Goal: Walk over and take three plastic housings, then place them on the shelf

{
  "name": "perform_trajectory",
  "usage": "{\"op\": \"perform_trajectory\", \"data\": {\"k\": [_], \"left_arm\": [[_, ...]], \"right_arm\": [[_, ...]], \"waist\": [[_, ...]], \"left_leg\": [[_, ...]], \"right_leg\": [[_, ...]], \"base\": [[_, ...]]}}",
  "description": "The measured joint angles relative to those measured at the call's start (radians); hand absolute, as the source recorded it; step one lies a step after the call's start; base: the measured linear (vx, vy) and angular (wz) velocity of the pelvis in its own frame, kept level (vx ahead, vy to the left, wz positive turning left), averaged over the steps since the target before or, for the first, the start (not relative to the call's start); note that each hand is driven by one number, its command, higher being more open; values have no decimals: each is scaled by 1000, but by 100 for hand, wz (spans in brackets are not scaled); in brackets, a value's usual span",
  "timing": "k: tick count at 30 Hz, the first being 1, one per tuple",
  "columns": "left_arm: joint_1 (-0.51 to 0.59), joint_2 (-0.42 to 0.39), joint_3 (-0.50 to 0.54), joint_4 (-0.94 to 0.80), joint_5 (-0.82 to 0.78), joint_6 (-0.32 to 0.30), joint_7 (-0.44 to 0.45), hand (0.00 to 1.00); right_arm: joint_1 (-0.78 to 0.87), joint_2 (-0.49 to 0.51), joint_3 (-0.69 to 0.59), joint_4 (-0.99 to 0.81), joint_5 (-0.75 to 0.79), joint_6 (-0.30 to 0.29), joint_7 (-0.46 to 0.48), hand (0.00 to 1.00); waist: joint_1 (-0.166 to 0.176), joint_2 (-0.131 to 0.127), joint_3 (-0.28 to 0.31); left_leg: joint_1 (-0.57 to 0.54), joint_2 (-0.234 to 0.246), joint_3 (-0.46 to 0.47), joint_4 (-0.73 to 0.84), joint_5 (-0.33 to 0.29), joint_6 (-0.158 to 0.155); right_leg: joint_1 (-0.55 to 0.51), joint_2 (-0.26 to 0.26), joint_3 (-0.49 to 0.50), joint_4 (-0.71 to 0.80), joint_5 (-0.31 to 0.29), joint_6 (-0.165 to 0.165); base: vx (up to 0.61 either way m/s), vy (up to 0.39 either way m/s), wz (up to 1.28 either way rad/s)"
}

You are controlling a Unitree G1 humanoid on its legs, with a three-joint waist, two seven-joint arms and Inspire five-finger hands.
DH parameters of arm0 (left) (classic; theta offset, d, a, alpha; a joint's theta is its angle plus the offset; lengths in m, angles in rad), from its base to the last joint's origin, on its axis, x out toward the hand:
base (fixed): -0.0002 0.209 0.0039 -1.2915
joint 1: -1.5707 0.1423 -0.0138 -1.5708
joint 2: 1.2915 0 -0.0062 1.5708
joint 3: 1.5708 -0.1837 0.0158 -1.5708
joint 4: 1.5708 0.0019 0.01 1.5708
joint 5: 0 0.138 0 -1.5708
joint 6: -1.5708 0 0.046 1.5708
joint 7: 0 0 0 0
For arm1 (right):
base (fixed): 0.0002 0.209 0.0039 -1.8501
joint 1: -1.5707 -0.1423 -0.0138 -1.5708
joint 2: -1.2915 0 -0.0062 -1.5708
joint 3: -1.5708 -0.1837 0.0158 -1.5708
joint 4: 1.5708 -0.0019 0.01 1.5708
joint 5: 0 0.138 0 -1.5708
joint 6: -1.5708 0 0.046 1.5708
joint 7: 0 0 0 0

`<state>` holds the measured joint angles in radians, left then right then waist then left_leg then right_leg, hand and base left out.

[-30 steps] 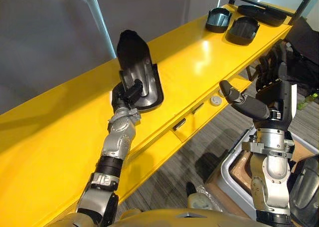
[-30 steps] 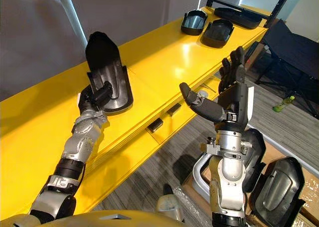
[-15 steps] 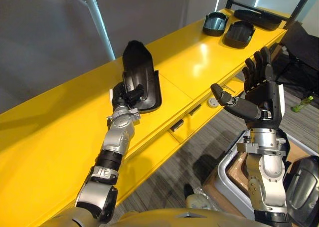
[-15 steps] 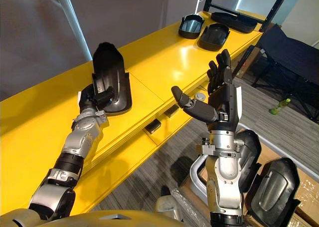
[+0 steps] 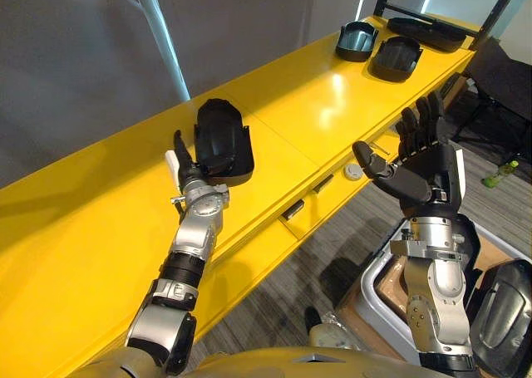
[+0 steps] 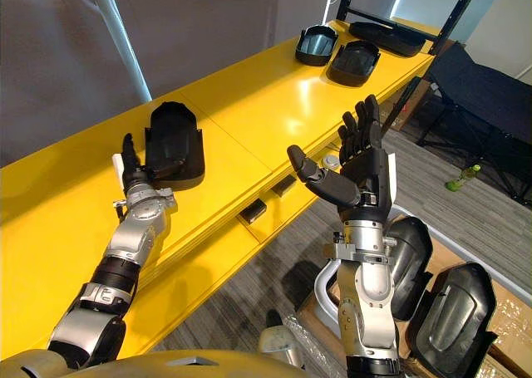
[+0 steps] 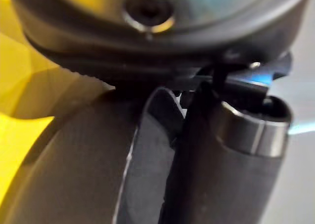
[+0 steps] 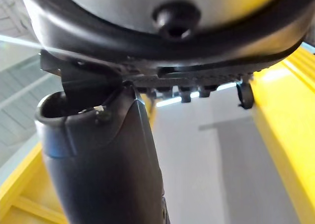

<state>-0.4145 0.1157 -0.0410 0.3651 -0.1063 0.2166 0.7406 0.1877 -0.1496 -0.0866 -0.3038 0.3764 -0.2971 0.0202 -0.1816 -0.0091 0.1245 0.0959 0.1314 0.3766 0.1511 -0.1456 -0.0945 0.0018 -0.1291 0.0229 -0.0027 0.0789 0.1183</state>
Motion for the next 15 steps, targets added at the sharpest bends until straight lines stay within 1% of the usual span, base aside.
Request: {"op": "perform_trajectory", "data": {"k": [2,5,7,8,10,11,12,13,14,15], "left_arm": [[1,-1,21,-4,0,-4,19,100],[20,-3,29,-37,0,-5,24,100],[40,-15,29,-68,0,-24,23,100],[51,-36,36,-107,-1,-48,18,100],[73,-49,38,-182,-8,-85,6,100],[84,-56,32,-253,-9,-116,-13,100],[87,-59,15,-329,-9,-142,-24,100],[86,-59,9,-367,-9,-154,-29,100],[87,-61,-8,-436,-15,-188,-49,100],[90,-61,-23,-472,-38,-207,-66,100]], "right_arm": [[0,7,-1,11,5,-3,1,100],[0,30,-1,16,24,-7,2,100],[0,37,-1,16,24,-10,2,100],[0,37,3,16,23,-11,2,100],[0,37,15,16,23,-12,4,100],[-1,37,27,16,24,-12,9,100],[-4,36,46,15,24,-12,17,100],[-6,36,57,15,24,-12,19,100],[-10,36,80,14,23,-12,22,100],[-12,36,93,14,23,-12,22,100]], "waist": [[-5,0,0],[-9,0,0],[-8,0,0],[-5,0,0],[-6,0,0],[-3,0,0],[4,1,-1],[8,2,-1],[15,4,-2],[17,5,-3]], "left_leg": [[0,0,0,-1,0,-1],[1,0,-2,-1,1,-1],[1,0,-4,-2,1,-1],[1,0,-8,-2,1,-1],[1,0,-15,-2,1,-1],[1,0,-20,-1,1,-1],[0,0,-22,-1,1,-1],[-1,0,-24,-1,1,-1],[-1,0,-27,-1,1,-1],[-3,0,-30,-2,1,-1]], "right_leg": [[0,2,-1,-1,0,0],[1,3,-3,-4,0,0],[1,4,-5,-4,0,0],[4,3,-9,-5,0,0],[8,2,-16,-6,0,0],[13,2,-20,-9,0,0],[15,2,-22,-10,0,0],[16,1,-24,-10,0,0],[19,0,-28,-11,0,0],[21,-1,-31,-13,0,0]], "base": [[0,0,0],[0,0,0],[-2,3,3],[-8,7,8],[-9,5,10],[-19,5,9],[-17,4,8],[-31,4,6],[-18,1,7],[-30,7,25]]}}
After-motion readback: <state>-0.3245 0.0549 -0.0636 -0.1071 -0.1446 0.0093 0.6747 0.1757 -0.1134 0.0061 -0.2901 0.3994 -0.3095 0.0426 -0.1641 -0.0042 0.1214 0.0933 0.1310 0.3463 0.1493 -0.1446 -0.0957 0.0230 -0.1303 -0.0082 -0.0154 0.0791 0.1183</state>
